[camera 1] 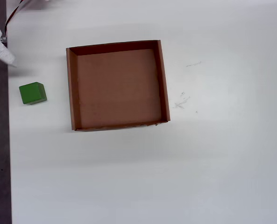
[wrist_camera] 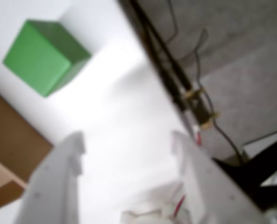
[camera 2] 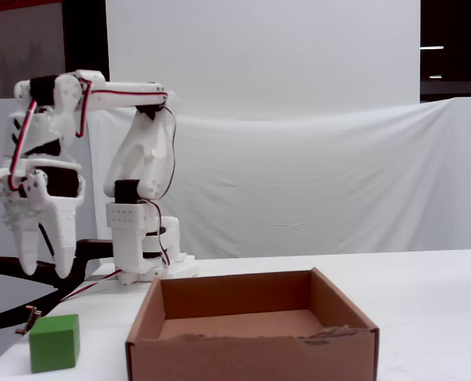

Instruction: Grasp a green cube and put it in a box.

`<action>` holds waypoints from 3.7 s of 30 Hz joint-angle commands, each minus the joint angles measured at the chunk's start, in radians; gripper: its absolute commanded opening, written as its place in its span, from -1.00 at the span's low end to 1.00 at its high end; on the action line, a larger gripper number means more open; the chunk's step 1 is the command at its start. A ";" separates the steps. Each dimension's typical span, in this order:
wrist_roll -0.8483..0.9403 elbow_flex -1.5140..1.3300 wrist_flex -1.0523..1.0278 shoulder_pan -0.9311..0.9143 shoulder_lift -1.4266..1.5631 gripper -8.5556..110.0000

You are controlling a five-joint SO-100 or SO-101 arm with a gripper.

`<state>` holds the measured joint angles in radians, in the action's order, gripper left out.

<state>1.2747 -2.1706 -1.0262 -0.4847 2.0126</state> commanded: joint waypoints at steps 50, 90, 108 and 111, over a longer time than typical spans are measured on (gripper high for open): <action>0.466 0.302 0.192 0.255 -0.400 -0.35; 0.454 0.325 0.219 0.301 -0.529 -0.58; 0.446 0.318 -0.002 0.345 -0.250 -0.61; 0.437 0.310 -0.063 0.356 -0.163 -0.62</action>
<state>1.7135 -1.9021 -1.0462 -0.1427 1.7349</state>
